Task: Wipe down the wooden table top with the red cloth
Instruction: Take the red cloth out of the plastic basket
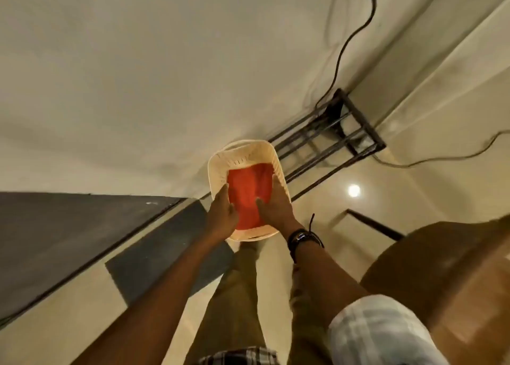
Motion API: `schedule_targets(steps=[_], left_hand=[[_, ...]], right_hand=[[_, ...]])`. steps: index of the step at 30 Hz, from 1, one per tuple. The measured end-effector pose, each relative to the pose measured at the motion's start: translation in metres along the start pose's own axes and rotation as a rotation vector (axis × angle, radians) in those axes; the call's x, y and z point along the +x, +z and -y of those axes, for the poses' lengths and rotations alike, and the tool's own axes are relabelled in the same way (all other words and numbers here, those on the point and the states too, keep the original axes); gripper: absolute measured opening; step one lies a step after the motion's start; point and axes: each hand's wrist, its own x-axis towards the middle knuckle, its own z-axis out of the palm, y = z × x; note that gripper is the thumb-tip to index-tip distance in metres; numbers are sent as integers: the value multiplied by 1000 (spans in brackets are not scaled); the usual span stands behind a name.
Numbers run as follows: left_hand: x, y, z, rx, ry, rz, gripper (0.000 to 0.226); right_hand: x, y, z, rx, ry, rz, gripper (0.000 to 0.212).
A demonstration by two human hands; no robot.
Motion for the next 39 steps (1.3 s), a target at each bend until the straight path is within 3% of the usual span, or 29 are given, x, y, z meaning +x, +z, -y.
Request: schedule_targets(steps=[5, 8, 13, 18, 25, 27, 30, 35, 39], left_hand=[[77, 35, 35, -52, -276, 112, 48], [113, 56, 55, -75, -378, 98, 37], [144, 90, 74, -131, -491, 40, 50], [167, 104, 73, -139, -572, -115, 60], [183, 105, 87, -76, -557, -118, 49], [183, 103, 89, -14, -517, -114, 45], [181, 94, 90, 56, -469, -98, 34], [161, 70, 75, 68, -379, -55, 29], [114, 40, 51, -126, -318, -64, 29]], right_hand=[[67, 44, -52, 65, 287, 34, 78], [87, 70, -81, 30, 378, 49, 79], [90, 89, -79, -98, 469, -32, 81], [104, 100, -81, -236, 510, -13, 64], [97, 102, -72, -445, 376, 11, 37], [93, 102, -74, -345, 379, -30, 41], [92, 96, -75, 20, 473, -38, 53], [68, 68, -44, 481, 382, -64, 14], [21, 26, 2, 685, 341, -5, 15]])
